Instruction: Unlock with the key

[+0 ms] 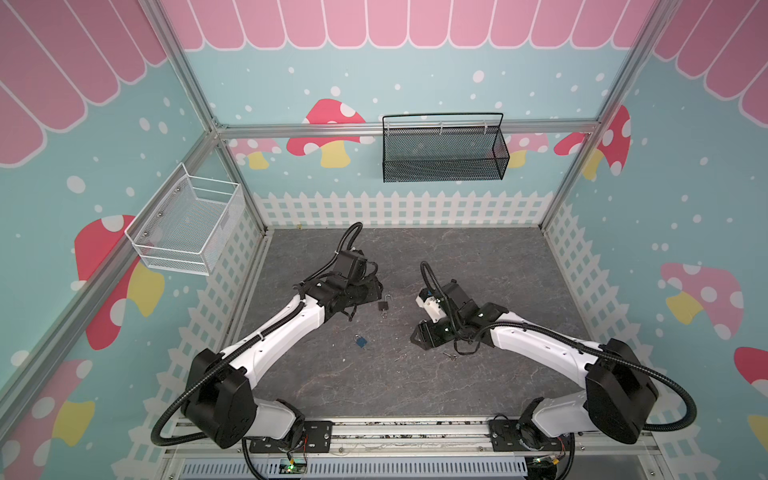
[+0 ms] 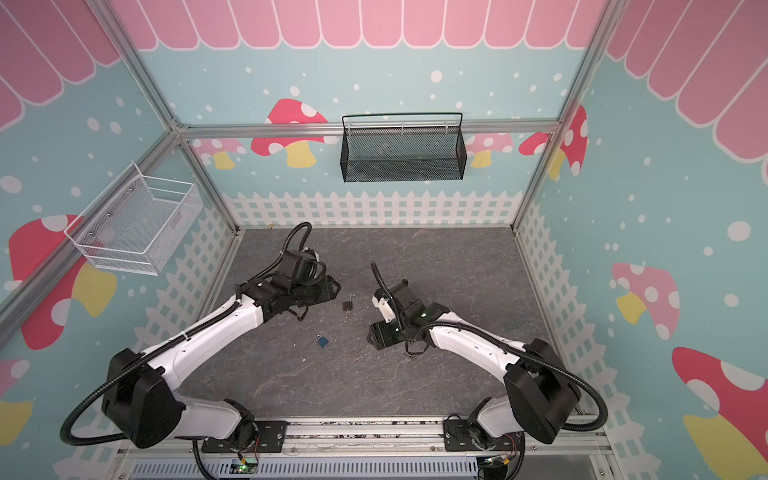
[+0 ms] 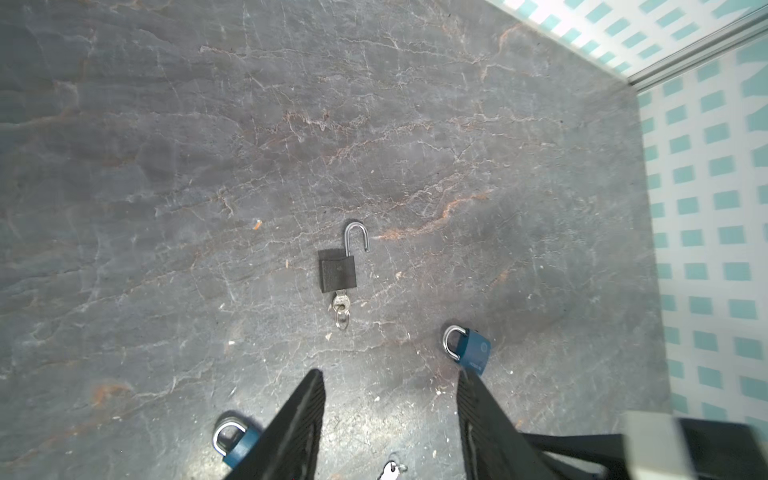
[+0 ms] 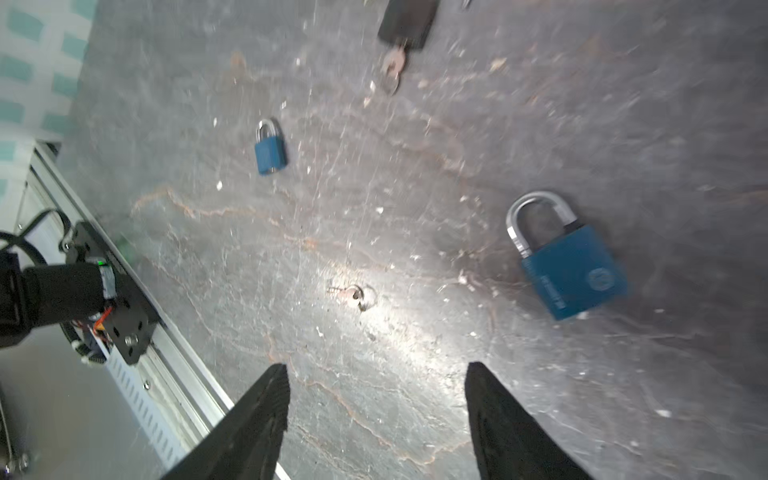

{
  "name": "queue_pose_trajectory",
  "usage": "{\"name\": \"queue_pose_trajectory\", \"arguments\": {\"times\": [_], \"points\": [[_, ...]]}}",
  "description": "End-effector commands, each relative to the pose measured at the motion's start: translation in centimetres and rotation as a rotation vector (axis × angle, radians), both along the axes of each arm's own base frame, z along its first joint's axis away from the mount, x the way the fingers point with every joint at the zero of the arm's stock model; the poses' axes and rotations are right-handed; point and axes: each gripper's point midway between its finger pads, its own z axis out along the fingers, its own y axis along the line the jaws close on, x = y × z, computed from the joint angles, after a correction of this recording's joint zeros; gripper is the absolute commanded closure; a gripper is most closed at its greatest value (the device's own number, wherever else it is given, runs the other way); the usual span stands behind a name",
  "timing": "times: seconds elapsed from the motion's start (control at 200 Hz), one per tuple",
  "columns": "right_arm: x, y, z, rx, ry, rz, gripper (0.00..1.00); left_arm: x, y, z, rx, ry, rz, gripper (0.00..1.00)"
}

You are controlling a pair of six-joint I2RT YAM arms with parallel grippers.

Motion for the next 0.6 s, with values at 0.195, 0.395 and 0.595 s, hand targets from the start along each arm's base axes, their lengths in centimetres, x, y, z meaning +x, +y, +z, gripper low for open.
{"name": "queue_pose_trajectory", "arguments": {"times": [0.195,0.395,0.595], "points": [[-1.1,2.4,-2.1,0.003,0.036,0.037,0.44,-3.4,1.9,0.0,-0.136,-0.022,0.103,0.49],[-1.1,4.1,-3.1,-0.014,0.024,0.102,0.52,-4.4,3.2,-0.4,-0.198,-0.058,0.177,0.49],[-1.0,4.6,-4.4,-0.06,0.008,0.141,0.58,-5.0,4.0,-0.6,-0.208,-0.071,0.214,0.49]]}}
